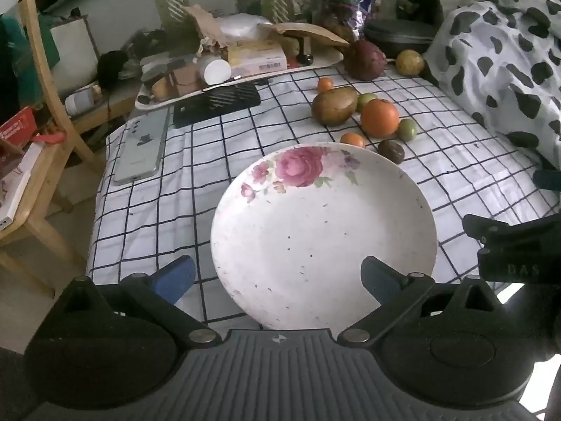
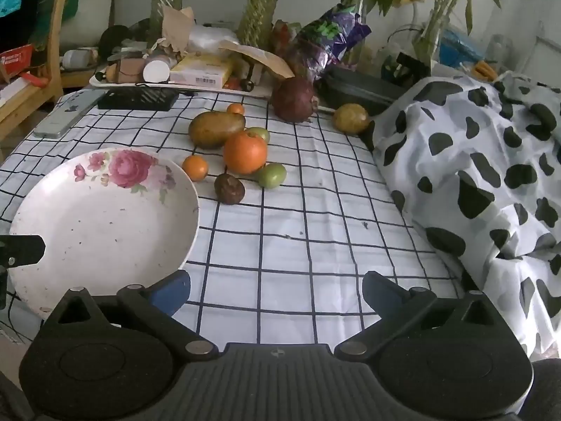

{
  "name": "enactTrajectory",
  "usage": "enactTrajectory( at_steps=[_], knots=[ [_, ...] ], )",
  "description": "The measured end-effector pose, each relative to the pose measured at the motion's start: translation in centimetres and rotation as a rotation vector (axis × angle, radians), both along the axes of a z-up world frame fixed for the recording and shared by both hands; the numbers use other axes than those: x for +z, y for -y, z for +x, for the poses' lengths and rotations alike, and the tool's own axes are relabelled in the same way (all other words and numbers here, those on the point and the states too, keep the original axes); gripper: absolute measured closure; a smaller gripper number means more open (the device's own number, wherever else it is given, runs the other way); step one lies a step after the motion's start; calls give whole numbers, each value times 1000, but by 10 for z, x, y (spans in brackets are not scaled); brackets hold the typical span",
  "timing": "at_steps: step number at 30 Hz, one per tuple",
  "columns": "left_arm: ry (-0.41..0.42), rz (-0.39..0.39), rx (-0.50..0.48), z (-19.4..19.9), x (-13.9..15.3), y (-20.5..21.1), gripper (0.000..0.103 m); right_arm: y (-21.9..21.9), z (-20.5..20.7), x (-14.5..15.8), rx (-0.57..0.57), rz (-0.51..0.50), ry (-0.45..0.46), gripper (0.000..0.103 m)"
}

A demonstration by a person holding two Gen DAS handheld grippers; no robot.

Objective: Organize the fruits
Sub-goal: 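Move both tools from the rose plate toward the fruit cluster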

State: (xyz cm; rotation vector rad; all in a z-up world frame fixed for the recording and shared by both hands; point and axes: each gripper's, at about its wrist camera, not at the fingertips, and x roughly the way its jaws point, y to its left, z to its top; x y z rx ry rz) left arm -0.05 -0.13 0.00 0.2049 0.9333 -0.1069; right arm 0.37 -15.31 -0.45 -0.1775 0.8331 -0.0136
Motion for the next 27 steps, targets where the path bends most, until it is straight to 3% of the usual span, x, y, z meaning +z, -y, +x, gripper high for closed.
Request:
enactTrajectory(
  at_steps=[16, 17, 27],
  knots=[
    [-11, 3, -73, 6, -4, 15, 1, 16, 8, -4, -32, 28, -14, 0],
    [26, 4, -75, 2, -2, 20, 1, 16, 9, -4, -32, 26, -14, 0],
    [40, -27, -82, 4, 0, 18, 1, 15, 12, -6, -26, 24, -23, 0]
  ],
)
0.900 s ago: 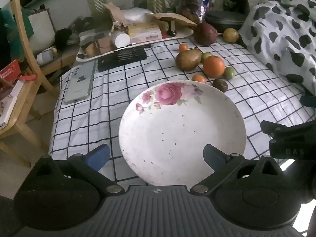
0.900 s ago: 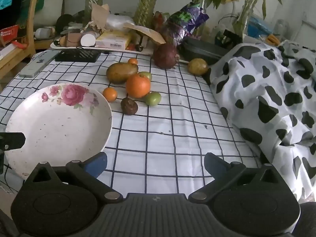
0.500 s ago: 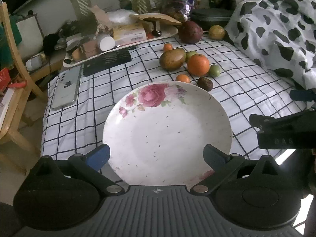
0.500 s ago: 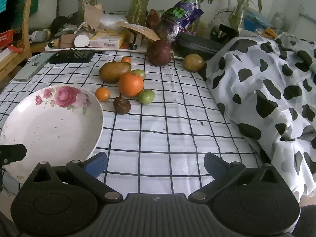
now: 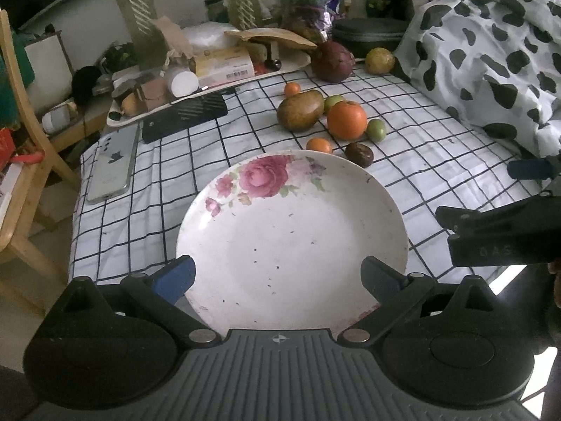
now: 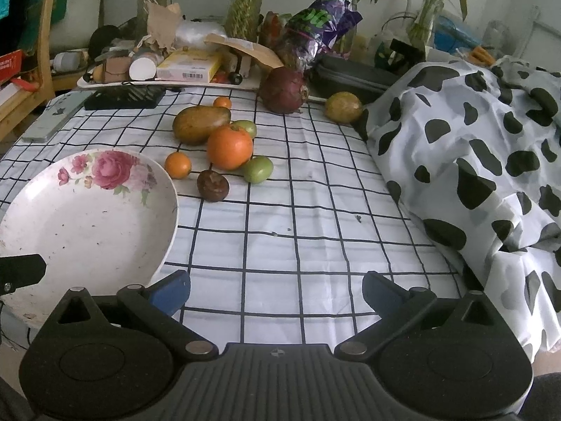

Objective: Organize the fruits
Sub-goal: 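Move both tools from the rose plate toward the fruit cluster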

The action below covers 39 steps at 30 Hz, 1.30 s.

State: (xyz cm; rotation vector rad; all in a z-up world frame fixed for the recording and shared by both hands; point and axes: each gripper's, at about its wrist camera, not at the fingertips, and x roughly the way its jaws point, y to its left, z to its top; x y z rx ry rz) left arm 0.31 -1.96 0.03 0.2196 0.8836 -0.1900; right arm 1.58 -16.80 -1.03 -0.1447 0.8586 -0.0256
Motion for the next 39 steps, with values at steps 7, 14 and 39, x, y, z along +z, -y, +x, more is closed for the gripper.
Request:
enactTrajectory(
  at_steps=[7, 14, 39],
  knots=[
    [-15, 14, -8, 1, -2, 1, 1, 0, 0, 0, 2, 0, 0, 0],
    [28, 27, -52, 4, 0, 6, 1, 3, 3, 2, -11, 9, 15, 0],
    [-25, -106, -73, 78, 0, -12, 1, 19, 66, -4, 7, 60, 30, 0]
  ],
)
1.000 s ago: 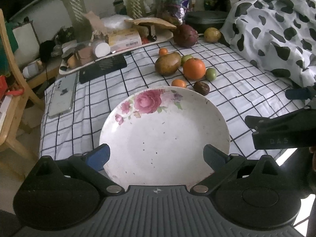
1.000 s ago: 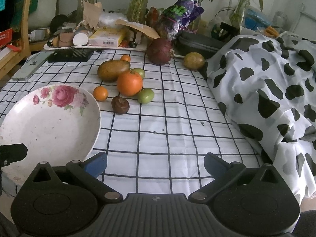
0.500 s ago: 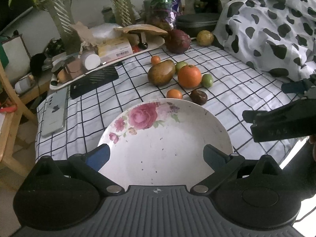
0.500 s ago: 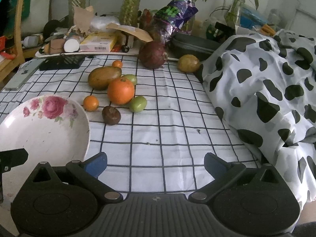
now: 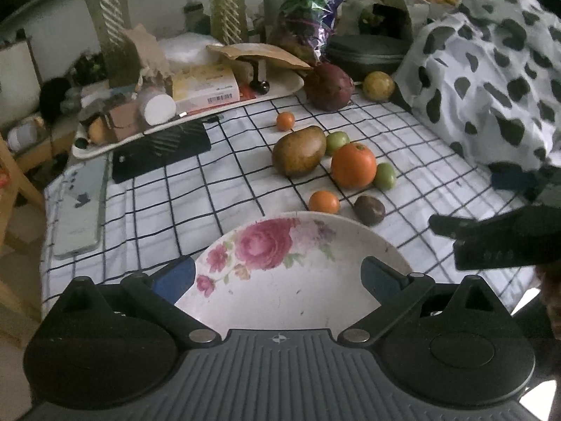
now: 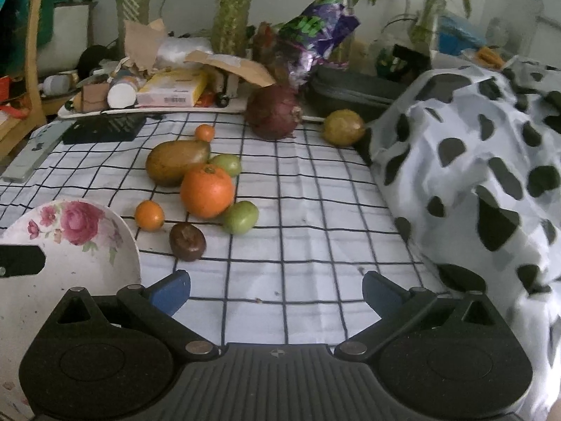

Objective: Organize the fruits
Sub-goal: 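Move both tools from the rose plate toward the fruit cluster, then grasp the small orange with the left tool while the right tool grasps the dark brown fruit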

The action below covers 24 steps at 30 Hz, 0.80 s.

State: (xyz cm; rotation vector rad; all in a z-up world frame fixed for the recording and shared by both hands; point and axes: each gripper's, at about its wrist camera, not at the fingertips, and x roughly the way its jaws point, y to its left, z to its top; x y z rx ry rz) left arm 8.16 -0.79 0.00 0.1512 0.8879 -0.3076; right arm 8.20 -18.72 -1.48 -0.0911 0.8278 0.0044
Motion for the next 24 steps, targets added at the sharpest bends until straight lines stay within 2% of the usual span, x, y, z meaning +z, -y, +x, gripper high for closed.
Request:
enactTrajectory(
  at_steps=[7, 12, 17, 18, 19, 24],
  knots=[
    [-25, -58, -18, 25, -1, -5, 1, 4, 21, -2, 51, 75, -31, 0],
    [-27, -65, -43, 40, -3, -3, 1, 0, 33, -5, 103, 121, -63, 0],
    [-27, -69, -42, 55, -4, -8, 1, -2, 44, -8, 150, 228, -93, 1],
    [-22, -71, -41, 58, -3, -9, 1, -1, 46, -9, 154, 260, -102, 5],
    [-17, -70, -40, 60, -3, -9, 1, 1, 49, -10, 156, 294, -111, 13],
    [-3, -66, -49, 69, -2, -11, 1, 6, 62, -18, 141, 405, -166, 33]
  ],
)
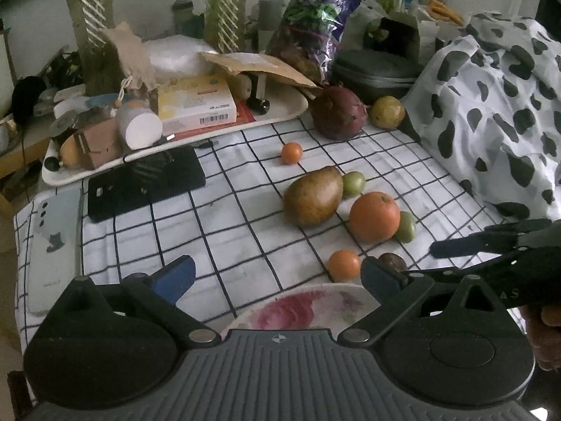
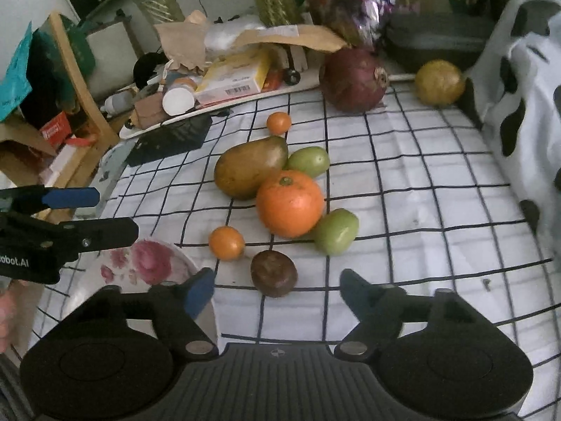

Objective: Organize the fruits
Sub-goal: 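Grasp the small orange with the left tool while the right tool grasps the dark brown fruit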

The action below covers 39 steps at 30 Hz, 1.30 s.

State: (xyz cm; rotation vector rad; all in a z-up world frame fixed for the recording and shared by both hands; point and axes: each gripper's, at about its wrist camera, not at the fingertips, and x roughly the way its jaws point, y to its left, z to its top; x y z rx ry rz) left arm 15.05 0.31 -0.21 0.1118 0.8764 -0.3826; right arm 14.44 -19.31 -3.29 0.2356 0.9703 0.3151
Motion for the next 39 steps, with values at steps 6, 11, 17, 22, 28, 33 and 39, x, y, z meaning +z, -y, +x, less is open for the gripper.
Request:
enactTrajectory(
  at_steps=[6, 11, 17, 22, 28, 33, 39],
  knots=[
    [9, 1, -14, 5, 0, 0, 1, -7, 11, -4, 14, -20, -7, 50],
    [9, -2, -28, 5, -1, 1, 1, -12, 18, -11, 35, -33, -20, 64],
    [15, 7, -72, 5, -3, 8, 1, -15, 18, -15, 40, -62, -34, 71],
    [-12, 10, -105, 11, -10, 15, 1, -7, 14, -4, 22, -74, -2, 71],
    [-67, 19, -155, 18, -21, 31, 24, 10, 12, 3, -13, -69, 24, 71],
    [-101, 33, -195, 24, -33, 47, 28, 25, 9, 6, -31, -58, 35, 71],
    [-144, 69, -237, 30, -47, 67, 47, 40, 5, 7, -50, -48, 43, 71]
  ],
)
